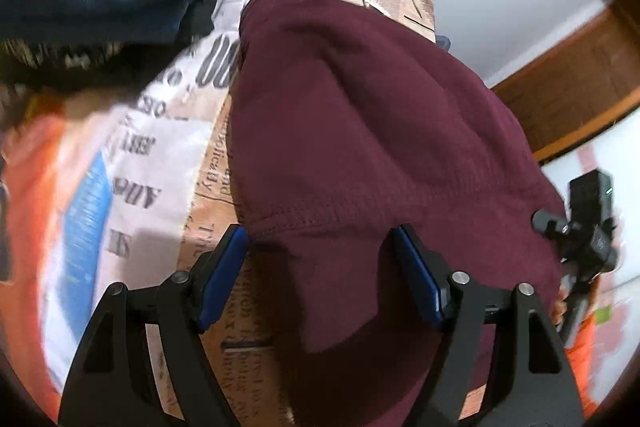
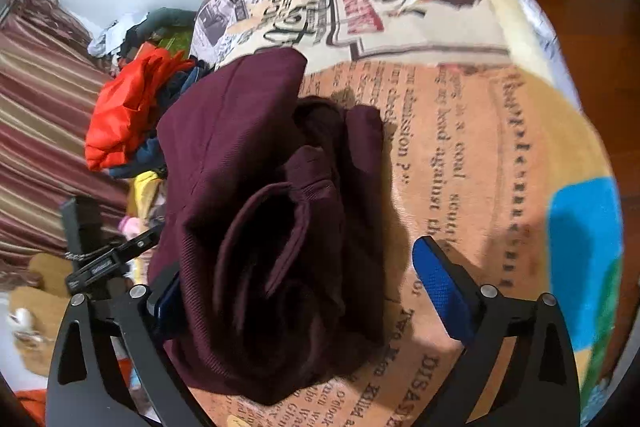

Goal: Fold large clothes
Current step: 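Grasp the folded skirt with both grippers and lift it off the bed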

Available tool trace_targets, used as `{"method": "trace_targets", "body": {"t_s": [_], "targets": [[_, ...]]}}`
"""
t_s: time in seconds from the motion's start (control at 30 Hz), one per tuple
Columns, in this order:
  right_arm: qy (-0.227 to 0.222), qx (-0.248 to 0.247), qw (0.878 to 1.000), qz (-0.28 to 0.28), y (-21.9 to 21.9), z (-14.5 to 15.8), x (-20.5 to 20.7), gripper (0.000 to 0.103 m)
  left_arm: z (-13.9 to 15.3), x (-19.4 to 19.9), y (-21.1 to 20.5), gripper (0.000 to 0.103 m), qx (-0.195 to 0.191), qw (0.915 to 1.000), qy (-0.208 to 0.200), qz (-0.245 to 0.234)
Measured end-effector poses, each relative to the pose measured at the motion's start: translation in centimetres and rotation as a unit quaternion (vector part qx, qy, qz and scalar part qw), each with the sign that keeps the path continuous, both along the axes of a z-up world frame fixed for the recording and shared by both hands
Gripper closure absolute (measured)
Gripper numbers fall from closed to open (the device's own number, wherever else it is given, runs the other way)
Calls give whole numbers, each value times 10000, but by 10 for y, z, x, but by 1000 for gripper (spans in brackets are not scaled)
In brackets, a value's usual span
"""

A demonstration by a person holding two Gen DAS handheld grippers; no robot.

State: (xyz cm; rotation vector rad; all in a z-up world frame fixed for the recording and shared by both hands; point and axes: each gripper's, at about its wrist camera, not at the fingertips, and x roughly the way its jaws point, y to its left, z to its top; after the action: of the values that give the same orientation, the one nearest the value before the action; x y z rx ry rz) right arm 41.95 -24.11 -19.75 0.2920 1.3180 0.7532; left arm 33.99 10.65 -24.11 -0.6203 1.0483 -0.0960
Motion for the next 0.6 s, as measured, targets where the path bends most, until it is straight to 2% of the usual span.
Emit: {"method": "trace_targets", "body": {"t_s": [0.07,0.2,0.27,0.33,0.4,0.47,0.57,0.6], "targets": [[128,55,9999,47,6,-6,4,5,-7,5,1,25,-180,9998,62,27],[94,78,9999,53,15,-4,8,4,-18,14,5,21,-623,9978,184,104],[213,225,9995,1,16,-4,8,16,-27,18,8,20,-959,9950,234,143],[283,259,9992,-131,12,-6,9,20,-33,19,11,18,-1266,9917,189,154],[252,257,9992,-189,10,-3,5,28,-36,19,12,18,-1420,9896,168,143],[165,176,9994,-232,11,3,0,41,-35,19,11,19,-1449,9892,165,165],[23,20,9996,-296,15,16,-8,54,-25,14,9,32,-1364,9905,106,142],[-17,-17,9995,-307,17,19,-9,55,-21,14,12,39,-1318,9912,84,121]]}}
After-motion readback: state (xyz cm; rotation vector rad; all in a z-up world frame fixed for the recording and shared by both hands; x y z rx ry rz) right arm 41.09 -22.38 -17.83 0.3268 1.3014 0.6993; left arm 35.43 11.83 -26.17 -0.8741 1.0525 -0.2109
